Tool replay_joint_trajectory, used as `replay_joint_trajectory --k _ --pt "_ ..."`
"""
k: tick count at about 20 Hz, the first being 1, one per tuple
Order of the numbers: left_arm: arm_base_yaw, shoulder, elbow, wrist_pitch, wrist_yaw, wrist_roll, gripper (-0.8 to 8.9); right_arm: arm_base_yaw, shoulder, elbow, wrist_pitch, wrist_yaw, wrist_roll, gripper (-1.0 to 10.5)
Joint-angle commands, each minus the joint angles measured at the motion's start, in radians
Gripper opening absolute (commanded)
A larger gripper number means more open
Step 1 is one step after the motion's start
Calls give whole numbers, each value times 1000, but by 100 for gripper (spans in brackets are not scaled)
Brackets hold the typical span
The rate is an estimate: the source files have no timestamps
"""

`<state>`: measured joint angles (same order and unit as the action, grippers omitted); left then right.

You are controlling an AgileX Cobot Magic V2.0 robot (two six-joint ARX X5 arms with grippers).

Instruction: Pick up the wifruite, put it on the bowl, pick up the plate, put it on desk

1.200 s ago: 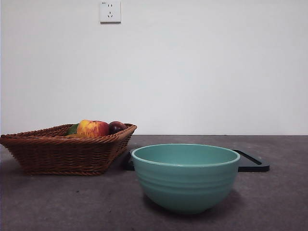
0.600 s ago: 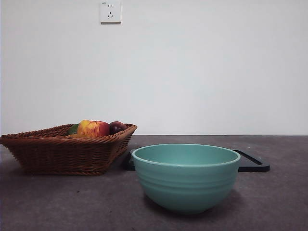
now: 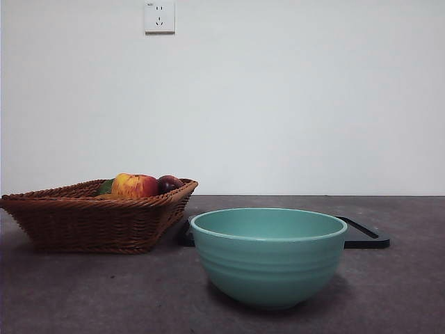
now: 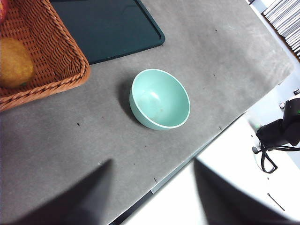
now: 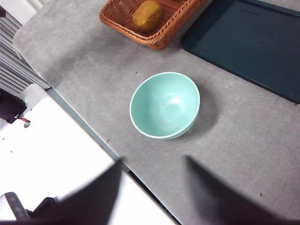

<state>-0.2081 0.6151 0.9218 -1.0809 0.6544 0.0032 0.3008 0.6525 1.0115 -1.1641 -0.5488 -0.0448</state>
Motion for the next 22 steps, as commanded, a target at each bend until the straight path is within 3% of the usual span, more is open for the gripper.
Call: replay_joint_trajectory --k 1,11,22 --pt "-3 5 19 5 4 11 476 5 6 17 11 1 5 432" --pt "-3 6 19 24 4 2 505 5 6 17 12 2 4 434" --pt "-4 100 26 150 -33 -84 500 5 6 17 19 2 6 433"
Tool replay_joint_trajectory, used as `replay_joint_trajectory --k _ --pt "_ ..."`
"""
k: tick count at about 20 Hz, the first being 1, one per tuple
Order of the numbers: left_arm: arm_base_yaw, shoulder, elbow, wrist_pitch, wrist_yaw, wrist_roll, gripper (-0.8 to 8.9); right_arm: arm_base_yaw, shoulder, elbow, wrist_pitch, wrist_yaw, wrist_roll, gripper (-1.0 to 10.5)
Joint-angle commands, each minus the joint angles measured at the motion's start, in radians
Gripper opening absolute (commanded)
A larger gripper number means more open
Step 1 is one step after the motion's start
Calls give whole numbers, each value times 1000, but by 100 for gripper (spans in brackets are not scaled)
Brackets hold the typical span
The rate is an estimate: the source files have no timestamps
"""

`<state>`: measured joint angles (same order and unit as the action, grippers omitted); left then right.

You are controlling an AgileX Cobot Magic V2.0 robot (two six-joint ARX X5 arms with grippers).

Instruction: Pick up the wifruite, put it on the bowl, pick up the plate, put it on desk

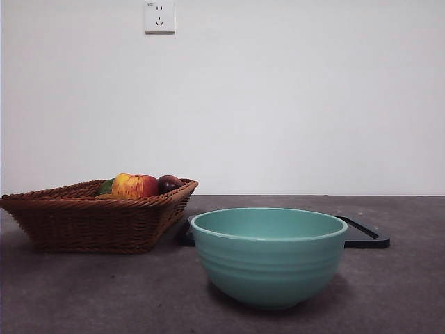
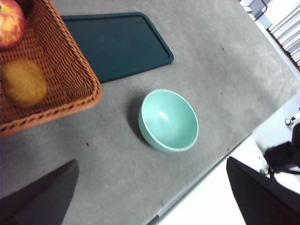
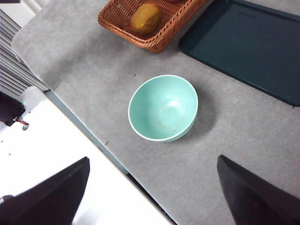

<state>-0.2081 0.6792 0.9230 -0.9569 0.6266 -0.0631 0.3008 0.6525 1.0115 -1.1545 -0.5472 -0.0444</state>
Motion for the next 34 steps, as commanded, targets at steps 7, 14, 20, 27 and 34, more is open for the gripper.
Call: replay_joint_trajectory --k 7,14,20,27,34 --pt "-40 235 122 90 -140 -17 497 5 6 17 9 1 7 433" --pt "-143 582 326 115 -373 -17 466 5 6 17 9 2 7 433" --pt "-184 814 386 145 -533 0 466 5 6 17 9 2 7 433" --pt "-185 1031 386 230 -559 3 466 5 6 17 9 2 7 433" --pt "-185 1133 386 296 -584 2 451 5 6 17 10 3 6 433"
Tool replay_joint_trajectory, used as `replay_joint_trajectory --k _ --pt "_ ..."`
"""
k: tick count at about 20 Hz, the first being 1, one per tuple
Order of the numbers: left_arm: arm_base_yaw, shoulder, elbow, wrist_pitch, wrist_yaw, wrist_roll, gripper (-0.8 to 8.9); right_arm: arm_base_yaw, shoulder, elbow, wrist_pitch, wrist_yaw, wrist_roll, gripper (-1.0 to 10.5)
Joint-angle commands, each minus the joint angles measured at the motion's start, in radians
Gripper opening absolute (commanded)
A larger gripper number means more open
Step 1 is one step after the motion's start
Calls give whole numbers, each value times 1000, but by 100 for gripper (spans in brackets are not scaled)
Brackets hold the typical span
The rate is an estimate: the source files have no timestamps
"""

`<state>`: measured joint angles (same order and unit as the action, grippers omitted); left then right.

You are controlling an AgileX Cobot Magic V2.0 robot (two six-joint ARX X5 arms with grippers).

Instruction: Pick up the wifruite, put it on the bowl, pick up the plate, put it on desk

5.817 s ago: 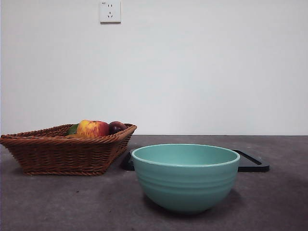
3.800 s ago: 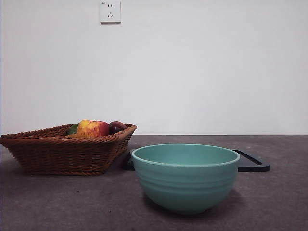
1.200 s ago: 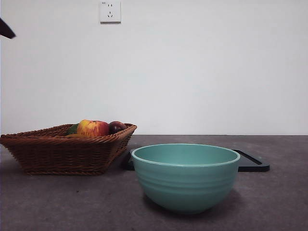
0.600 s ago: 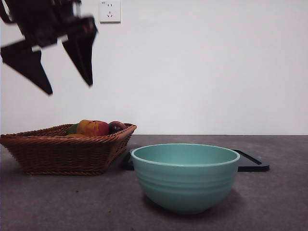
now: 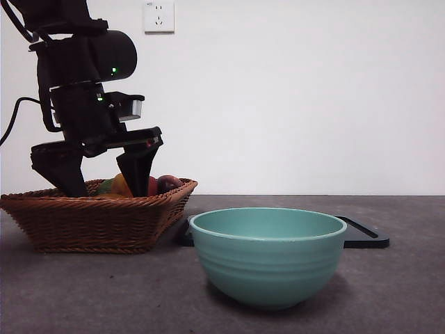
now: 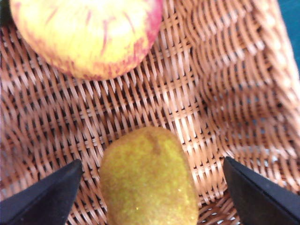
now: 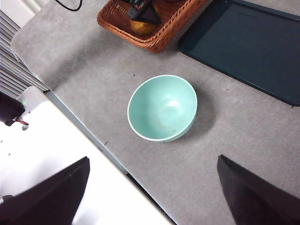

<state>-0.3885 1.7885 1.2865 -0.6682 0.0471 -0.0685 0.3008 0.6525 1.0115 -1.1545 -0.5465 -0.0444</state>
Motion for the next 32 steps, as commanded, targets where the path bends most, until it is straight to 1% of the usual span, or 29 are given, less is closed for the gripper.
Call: replay_joint_trajectory --k 1,3,5,7,9,12,15,17,19,21,23,25,27,30,32 --pt "-5 24 23 6 -5 7 405 5 6 17 10 2 7 433" --pt "-5 27 23 -3 -5 7 391 5 6 17 10 2 6 433" --pt "-5 36 23 -13 -5 7 298 5 6 17 10 2 7 433" --pt "-5 47 23 -23 -5 7 298 5 6 17 10 2 7 433" --pt "-5 43 24 -18 -5 7 226 5 6 17 10 3 7 433" --pt "-5 -1 29 -24 -2 4 215 5 6 17 10 4 6 433" --pt "-34 -131 29 -58 16 4 215 5 6 17 11 5 6 433" --pt "-92 -241 29 -116 85 3 215 4 6 17 26 5 7 433" --pt "-190 -325 29 -140 176 -4 215 4 6 17 41 5 11 433" --pt "-316 -344 29 -138 181 -4 215 4 6 17 49 5 14 433" --pt "-426 -313 29 -106 180 -3 215 4 6 17 49 5 16 433" --pt "-497 -265 29 -61 179 -3 215 4 6 17 49 5 18 433" --pt "-539 -203 29 -37 177 2 215 4 6 17 48 5 18 433" --pt "-569 -109 29 -29 102 16 215 4 6 17 48 5 18 433" --pt "-575 -53 29 -16 97 24 215 4 6 17 48 5 18 433"
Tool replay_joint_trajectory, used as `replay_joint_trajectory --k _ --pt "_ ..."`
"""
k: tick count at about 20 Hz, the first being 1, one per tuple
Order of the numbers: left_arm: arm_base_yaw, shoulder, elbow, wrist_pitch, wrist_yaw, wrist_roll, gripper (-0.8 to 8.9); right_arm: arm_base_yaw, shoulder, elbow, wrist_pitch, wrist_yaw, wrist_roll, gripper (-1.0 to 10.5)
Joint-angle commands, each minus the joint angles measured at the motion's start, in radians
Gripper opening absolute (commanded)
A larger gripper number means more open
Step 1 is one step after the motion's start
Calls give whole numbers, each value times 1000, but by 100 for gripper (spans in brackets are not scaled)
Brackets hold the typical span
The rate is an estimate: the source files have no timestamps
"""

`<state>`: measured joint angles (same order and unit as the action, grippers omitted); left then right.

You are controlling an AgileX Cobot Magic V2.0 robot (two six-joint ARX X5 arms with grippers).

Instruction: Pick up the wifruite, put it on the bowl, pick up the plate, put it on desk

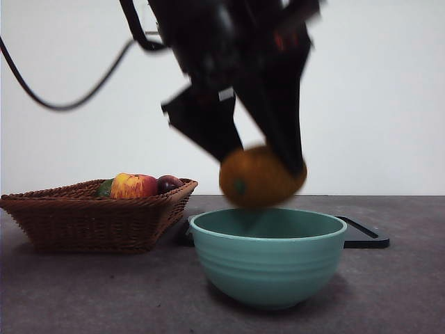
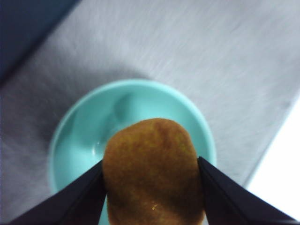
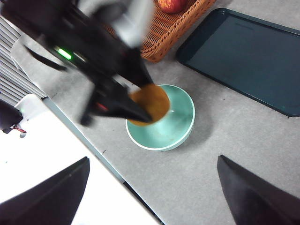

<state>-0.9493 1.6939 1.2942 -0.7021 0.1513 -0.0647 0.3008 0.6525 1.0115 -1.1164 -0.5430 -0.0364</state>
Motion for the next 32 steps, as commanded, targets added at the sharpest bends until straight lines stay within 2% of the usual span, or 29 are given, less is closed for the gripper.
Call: replay_joint_trajectory --k 1,5,11,15,19,24,28,32 --pt "-14 66 21 26 -8 20 215 4 6 17 10 2 10 433" --pt "-21 134 21 48 -47 27 215 4 6 17 10 2 10 433" --pt "-27 182 21 45 -47 27 221 4 6 17 11 2 10 433" --pt "-35 182 21 45 -47 27 347 4 6 17 13 2 10 433" --pt "-35 172 33 41 -47 26 349 4 6 17 13 2 10 433" --pt "-34 116 93 -10 -47 26 348 3 6 17 13 2 10 433" --pt "-15 7 132 -24 -47 26 344 4 6 17 13 3 10 433" --pt "64 -156 133 -16 -47 27 344 4 6 17 13 50 10 433"
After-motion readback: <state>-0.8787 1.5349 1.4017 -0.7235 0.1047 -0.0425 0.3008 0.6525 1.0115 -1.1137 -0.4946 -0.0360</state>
